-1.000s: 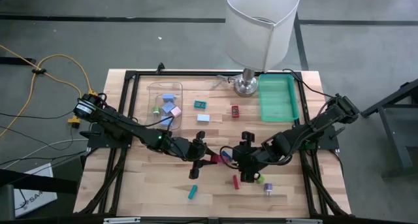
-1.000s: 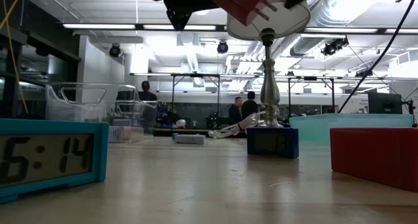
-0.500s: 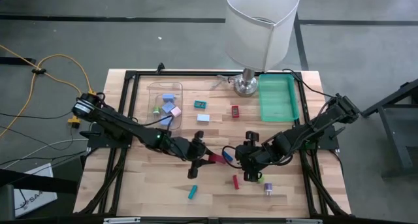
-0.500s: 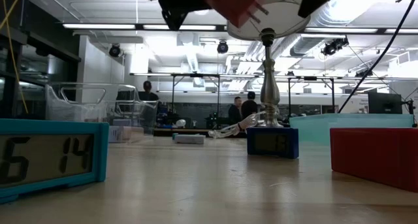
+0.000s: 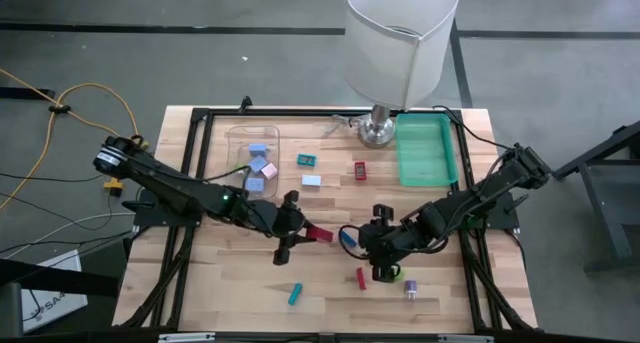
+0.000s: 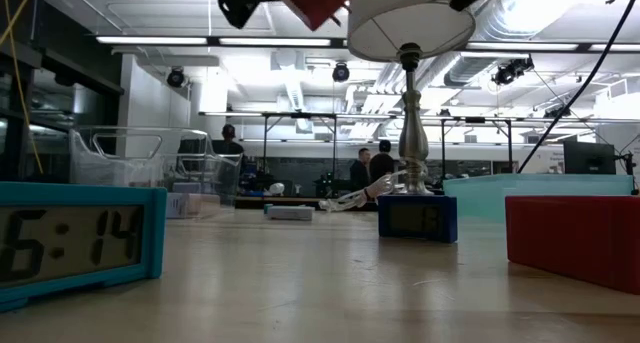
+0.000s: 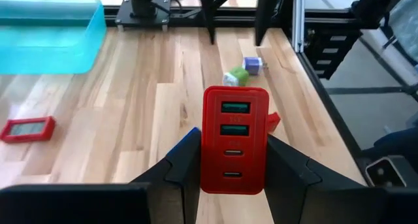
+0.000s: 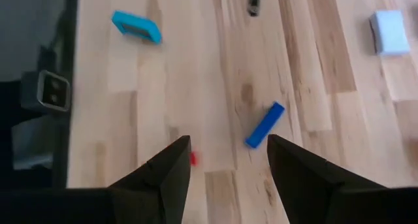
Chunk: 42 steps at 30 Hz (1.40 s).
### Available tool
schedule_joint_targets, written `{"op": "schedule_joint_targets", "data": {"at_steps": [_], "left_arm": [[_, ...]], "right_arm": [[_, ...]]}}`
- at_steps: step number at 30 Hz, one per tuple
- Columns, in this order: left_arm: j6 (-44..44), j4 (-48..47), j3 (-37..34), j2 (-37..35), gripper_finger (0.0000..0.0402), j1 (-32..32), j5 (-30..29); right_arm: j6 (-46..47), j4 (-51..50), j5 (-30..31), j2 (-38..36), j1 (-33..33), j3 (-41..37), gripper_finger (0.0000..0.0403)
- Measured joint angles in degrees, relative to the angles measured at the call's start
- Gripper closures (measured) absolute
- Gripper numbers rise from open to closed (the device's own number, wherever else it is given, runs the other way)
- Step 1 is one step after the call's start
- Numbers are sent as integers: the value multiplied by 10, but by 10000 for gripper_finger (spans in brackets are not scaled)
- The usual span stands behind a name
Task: Pick & Place Office items
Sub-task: Put the red charger adapter into the transparent bin
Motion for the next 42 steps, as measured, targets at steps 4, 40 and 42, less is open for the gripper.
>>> {"op": "schedule_joint_targets", "data": {"at_steps": [4,40,42], "left_arm": [[1,-14,0,-26,281,0,0],[-134,-333,0,-119,281,87,-58],[-135,-357,0,-134,281,100,-66]], "right_arm": [[0,48,0,0,0,0,214],[0,288,1,0,0,0,214],[0,288,1,0,0,0,214]]}}
